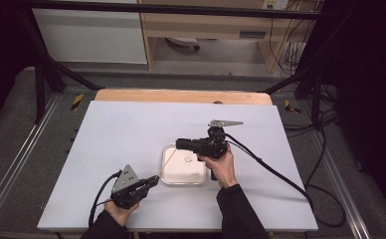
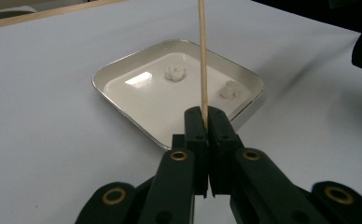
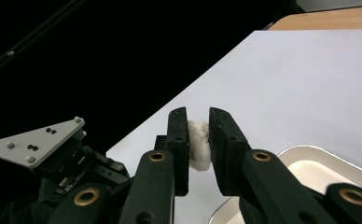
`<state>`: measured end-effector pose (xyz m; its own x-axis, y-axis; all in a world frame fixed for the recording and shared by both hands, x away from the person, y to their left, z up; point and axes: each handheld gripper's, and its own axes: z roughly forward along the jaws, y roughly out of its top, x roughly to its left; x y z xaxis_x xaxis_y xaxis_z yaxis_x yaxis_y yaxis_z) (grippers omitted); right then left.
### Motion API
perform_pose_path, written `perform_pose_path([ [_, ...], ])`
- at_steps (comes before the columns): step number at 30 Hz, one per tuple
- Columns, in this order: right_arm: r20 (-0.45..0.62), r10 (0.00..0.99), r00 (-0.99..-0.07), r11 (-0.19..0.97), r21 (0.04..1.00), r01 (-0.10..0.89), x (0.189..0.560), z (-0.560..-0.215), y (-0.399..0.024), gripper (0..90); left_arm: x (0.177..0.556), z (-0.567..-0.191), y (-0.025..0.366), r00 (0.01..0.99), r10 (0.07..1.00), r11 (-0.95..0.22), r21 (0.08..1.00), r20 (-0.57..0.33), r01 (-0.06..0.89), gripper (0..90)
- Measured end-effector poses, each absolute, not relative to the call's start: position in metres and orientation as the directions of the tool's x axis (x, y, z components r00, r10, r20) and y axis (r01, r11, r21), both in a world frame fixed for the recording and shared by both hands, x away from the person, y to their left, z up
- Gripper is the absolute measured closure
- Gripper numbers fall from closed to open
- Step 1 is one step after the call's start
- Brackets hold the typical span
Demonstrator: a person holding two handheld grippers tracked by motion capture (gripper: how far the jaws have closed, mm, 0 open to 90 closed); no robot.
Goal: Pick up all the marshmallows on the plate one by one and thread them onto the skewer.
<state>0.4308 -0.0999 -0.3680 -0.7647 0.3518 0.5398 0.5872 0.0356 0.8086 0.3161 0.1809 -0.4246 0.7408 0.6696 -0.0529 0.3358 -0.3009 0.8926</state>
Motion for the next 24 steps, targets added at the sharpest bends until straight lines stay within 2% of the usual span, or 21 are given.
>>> perform_pose_path([
  [24,0.537,0.315,-0.783,0.009,0.823,0.568,0.415,-0.378,-0.088,81.4,0.314,-0.427,0.176,0.727,0.684,-0.305,0.884,-0.056,0.355,88.2],
])
